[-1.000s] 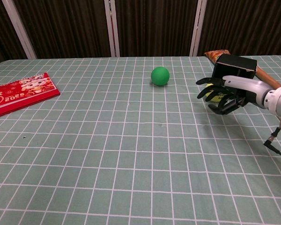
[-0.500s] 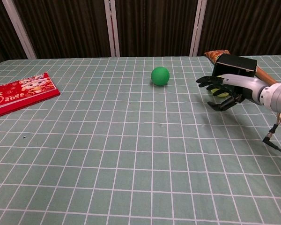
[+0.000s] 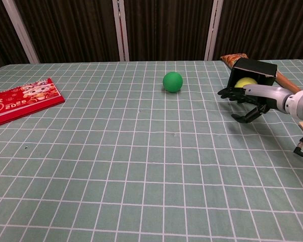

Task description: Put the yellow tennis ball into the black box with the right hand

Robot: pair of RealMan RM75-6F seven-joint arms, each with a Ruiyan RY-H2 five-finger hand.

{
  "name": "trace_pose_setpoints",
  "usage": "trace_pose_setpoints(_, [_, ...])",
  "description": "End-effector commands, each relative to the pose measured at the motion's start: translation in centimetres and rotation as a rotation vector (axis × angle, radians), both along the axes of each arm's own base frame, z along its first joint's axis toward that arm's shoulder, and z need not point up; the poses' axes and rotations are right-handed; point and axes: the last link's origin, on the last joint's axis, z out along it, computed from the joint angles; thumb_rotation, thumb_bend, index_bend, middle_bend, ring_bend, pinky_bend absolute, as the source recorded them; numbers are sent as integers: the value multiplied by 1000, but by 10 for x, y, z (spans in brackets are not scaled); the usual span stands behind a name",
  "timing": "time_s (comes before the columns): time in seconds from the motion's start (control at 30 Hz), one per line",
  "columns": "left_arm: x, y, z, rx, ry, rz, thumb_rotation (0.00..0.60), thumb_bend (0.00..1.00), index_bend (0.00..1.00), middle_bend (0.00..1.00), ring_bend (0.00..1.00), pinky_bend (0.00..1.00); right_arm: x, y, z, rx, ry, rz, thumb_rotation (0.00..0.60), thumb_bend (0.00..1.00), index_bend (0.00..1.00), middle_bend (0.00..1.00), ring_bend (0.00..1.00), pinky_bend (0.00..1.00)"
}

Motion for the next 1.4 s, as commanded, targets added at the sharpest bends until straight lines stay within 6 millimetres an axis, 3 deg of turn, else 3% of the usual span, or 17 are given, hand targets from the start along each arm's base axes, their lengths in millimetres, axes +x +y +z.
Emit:
trace_pose_setpoints(0.03, [0,0,0,2,1,0,600,112,0,0,0,0,-2,-2,0,3,17,11,600,547,51,67,0,0])
trace_pose_setpoints(0.57, [0,2,-2,1,5,9,600,112,0,0,0,0,0,-15,15,-27,93,98,600,546,0,0,0,0])
trace_pose_setpoints(1.07, [4,-4,3,15,-1,-18,600,112,0,0,0,0,-1,2,28,-59,123,155,600,515,0,0,0,0])
trace_pose_setpoints(1.23, [7,-10,5,15,-2,-49,600,112,0,0,0,0,-9,42,43,-58,92,199,600,450,0,0,0,0])
trace_pose_setpoints(1.4, [8,-12,8,6,-13,-65,600,112,0,0,0,0,-16,114,77,-130,90,258,600,434,0,0,0,0])
